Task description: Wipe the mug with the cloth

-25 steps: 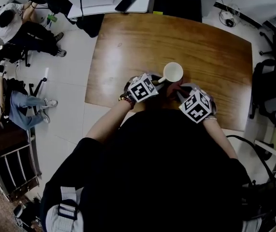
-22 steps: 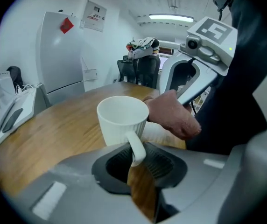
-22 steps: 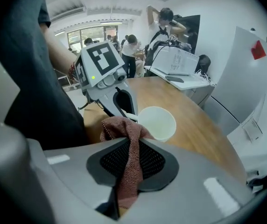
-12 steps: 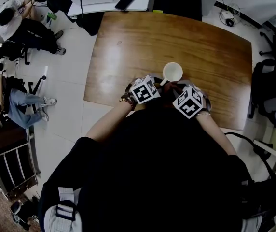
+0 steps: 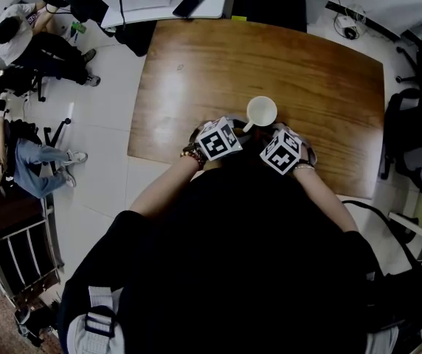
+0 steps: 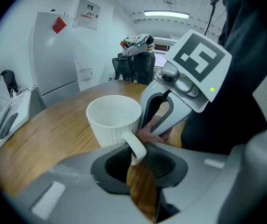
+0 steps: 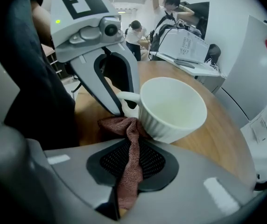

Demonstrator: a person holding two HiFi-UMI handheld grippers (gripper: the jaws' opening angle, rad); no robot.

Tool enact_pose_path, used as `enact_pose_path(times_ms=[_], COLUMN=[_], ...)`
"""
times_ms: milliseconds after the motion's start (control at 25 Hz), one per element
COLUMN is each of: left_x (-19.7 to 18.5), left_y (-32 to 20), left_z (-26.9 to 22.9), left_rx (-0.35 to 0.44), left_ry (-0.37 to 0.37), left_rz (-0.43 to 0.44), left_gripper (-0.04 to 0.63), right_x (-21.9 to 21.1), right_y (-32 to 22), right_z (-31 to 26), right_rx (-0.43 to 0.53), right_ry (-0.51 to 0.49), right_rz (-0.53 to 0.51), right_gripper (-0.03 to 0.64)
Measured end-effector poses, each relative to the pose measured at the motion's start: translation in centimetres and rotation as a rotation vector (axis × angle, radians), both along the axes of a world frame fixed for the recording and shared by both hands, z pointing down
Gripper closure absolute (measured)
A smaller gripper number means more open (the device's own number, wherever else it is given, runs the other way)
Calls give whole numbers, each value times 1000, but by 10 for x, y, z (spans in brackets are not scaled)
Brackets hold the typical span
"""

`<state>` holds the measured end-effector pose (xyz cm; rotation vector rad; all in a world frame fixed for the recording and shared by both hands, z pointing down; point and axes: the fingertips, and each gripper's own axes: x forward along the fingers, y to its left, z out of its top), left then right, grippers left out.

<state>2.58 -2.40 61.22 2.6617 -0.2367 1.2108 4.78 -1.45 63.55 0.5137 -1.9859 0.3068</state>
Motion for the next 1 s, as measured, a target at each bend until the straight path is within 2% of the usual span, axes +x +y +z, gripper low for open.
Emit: enact_pose_path(times_ms=[120,280,440,560,800,1000], left_x=[-1,-3,-6,-14,-32,-47], left_y=[-1,-3,-7,-12,-30,-48], left_z=[1,-1,-4,-1,-6,-9], left_rx=[-2,1,29,56,73,94], left_ry=[24,73,57,46,45,41], left_rz=[-6,-22,-32,-71,-154,-216], left_gripper=[502,505,505,507,523,513], right_x=[4,18,36,43,38,25], right_y=[0,-5,-15,-22,-32,-36], right_z=[-3,-19,-44,-61,-62,-42], right_rx=[-5,15,67,98,83,53], right_ry=[-5,-54,-100,-123,-121,-92], right_rz=[23,103,189,219,174,114], right_gripper=[565,565,565,565,565,565])
